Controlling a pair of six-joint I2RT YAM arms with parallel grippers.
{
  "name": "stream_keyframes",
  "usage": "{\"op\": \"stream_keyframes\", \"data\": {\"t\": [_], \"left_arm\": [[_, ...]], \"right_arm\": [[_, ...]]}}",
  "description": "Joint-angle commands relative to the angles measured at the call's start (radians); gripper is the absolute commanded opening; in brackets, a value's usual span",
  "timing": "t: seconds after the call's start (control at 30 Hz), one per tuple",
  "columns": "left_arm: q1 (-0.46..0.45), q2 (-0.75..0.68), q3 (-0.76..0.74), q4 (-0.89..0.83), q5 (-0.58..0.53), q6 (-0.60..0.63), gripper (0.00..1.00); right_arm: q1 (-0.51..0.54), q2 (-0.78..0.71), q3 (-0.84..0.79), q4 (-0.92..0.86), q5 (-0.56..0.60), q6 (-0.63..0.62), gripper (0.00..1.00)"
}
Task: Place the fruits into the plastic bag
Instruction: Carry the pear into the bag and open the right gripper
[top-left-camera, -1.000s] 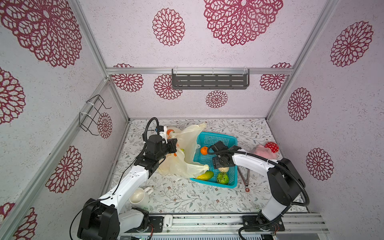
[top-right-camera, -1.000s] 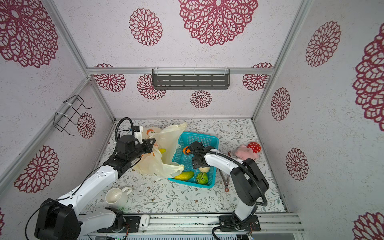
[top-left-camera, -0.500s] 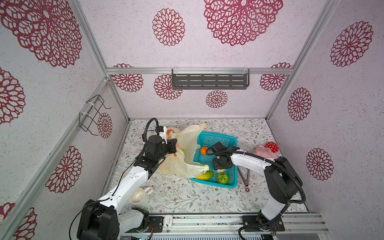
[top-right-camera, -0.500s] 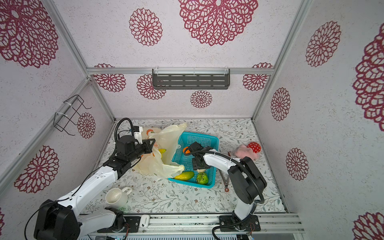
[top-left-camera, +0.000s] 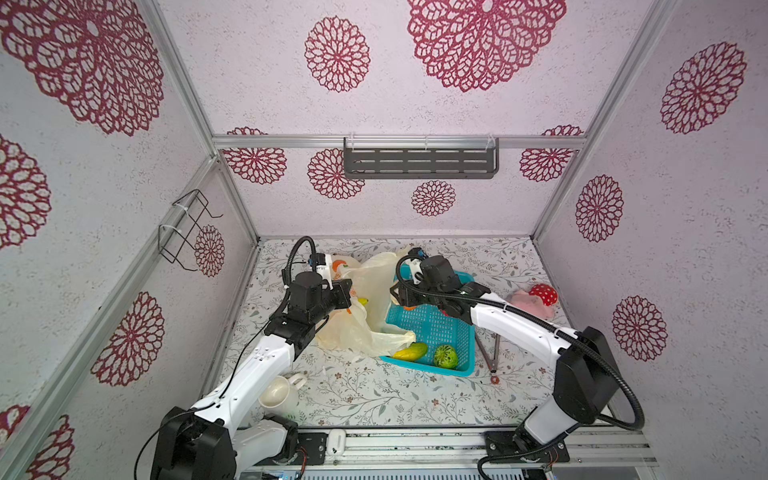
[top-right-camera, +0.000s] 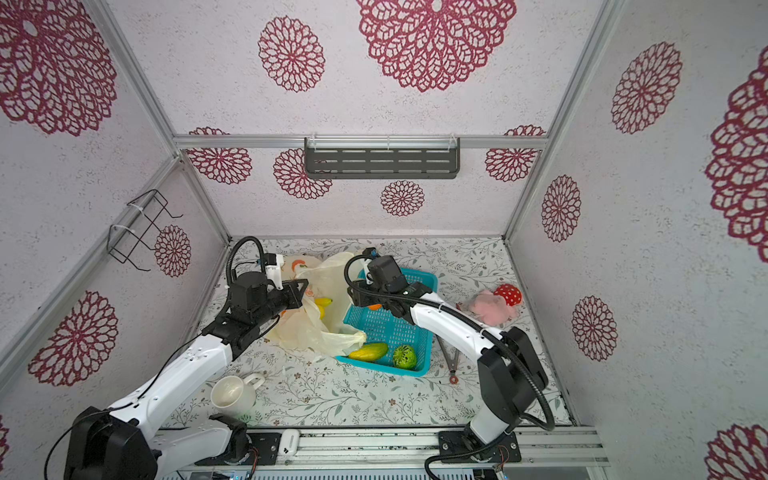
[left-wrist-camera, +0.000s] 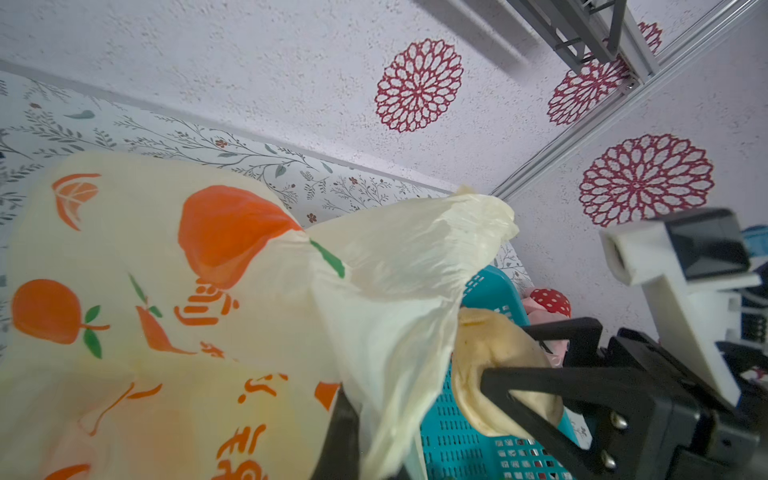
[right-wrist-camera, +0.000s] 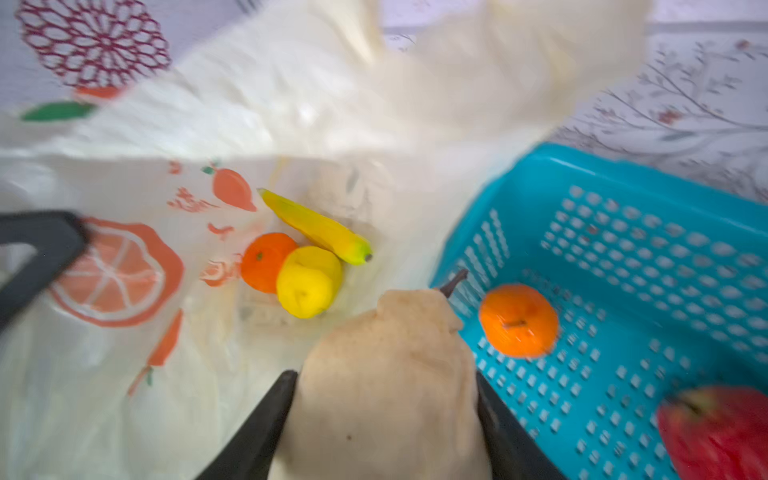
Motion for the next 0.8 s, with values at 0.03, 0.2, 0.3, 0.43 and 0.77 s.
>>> {"op": "stream_keyframes", "data": {"t": [0.03,0.2,0.3,0.43,0.77], "left_arm": [[0.006,-0.063,0.045,-0.114,-0.072,0.077,0.00],[0.009,-0.114,0.037,-0.140,-0.095,0.088,0.00],[0.012,-0.126,0.035,-0.148,-0.094,0.087,0.00],[0.012,-0.125,0.032,-0.151,-0.091,0.085,0.00],[0.016,-0.117,0.025,-0.144,-0.092,0.090,0.00]], "right_arm": [[0.049,0.097,0.128,0.077,-0.133,-0.072,0.52],[0.099,0.228,0.262,0.001,-0.237,-0.112,0.53],[0.128,0.280,0.315,-0.062,-0.248,-0.170,0.56],[0.144,0.337,0.379,-0.156,-0.265,-0.209,0.65],[0.147,0.278,0.313,-0.112,-0.186,-0.195,0.79]]}}
